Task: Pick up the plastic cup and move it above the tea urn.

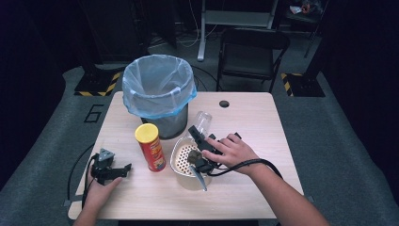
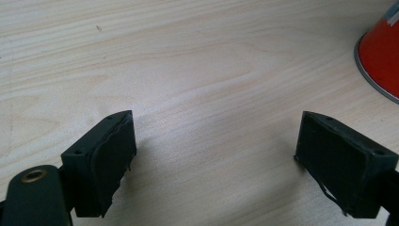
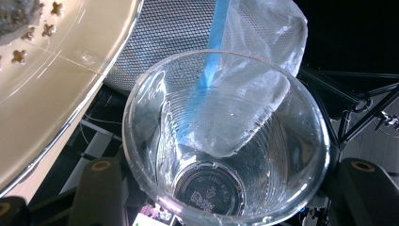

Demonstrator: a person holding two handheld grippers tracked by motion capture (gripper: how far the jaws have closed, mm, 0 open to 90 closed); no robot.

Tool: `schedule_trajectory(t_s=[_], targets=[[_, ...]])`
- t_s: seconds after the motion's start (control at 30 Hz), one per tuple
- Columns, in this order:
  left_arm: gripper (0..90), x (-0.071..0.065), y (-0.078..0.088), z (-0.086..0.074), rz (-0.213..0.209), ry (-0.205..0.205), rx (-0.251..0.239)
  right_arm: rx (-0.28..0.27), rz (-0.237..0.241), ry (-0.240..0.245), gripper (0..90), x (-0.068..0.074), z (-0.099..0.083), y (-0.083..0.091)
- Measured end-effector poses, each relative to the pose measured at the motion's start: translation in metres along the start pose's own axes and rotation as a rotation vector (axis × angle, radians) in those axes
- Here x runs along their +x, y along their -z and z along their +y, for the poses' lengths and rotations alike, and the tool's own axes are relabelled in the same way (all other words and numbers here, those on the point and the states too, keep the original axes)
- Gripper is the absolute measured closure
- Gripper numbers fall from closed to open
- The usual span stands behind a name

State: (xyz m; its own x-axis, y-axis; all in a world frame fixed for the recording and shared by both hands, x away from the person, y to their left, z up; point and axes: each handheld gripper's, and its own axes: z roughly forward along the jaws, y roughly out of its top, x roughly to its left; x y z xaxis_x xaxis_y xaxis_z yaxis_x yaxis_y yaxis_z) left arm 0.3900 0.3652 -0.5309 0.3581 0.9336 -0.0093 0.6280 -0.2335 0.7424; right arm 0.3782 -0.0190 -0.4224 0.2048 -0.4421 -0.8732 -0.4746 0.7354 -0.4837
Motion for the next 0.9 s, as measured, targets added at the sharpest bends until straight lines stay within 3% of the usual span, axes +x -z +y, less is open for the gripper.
schedule_trajectory(t_s=[0.07, 0.1, 0.13, 0.47, 0.5, 0.53, 0.67, 0.73, 0.77, 0.9], targets=[[12.2, 0.0, 0.0, 0.0, 0.0, -0.001, 0.0, 0.0, 0.0, -0.007, 36.9, -0.0004, -0.0005, 0.0005], [12.2, 0.0, 0.0, 0.0, 0.0, 0.0, 0.0, 0.007, -0.005, -0.036, 36.9, 0.0014, 0.0, 0.0012], [12.2, 0.0, 0.0, 0.0, 0.0, 0.0, 0.0, -0.002, -0.01, -0.009, 36.9, -0.0017, -0.0003, 0.0009], [11.7, -0.0001, -0.0001, 0.0, -0.003, -0.001, 0.0, -0.002, -0.021, -0.011, 36.8, -0.0049, -0.0019, 0.002], [11.7, -0.0001, -0.0001, 0.0, -0.003, -0.001, 0.0, 0.009, -0.083, -0.022, 36.8, -0.0063, -0.002, 0.0024], [11.7, -0.0001, -0.0001, 0.0, -0.003, -0.001, 0.0, -0.002, -0.032, -0.006, 36.8, -0.0066, -0.0018, 0.0024], [11.7, 0.0, 0.0, 0.0, -0.004, -0.001, 0.0, 0.0, -0.011, -0.025, 36.8, -0.0046, -0.0015, 0.0033], [11.7, 0.0, 0.0001, -0.0001, -0.005, 0.0, 0.0, -0.001, -0.018, -0.015, 36.8, -0.0047, -0.0017, 0.0039], [11.7, -0.0003, 0.0, -0.0003, -0.007, 0.001, 0.0, 0.002, -0.031, -0.035, 36.7, -0.0045, -0.0015, 0.0042], [11.6, -0.0005, 0.0007, -0.0004, -0.007, -0.001, 0.007, -0.004, -0.022, -0.024, 36.7, -0.0064, -0.0015, 0.0052]])
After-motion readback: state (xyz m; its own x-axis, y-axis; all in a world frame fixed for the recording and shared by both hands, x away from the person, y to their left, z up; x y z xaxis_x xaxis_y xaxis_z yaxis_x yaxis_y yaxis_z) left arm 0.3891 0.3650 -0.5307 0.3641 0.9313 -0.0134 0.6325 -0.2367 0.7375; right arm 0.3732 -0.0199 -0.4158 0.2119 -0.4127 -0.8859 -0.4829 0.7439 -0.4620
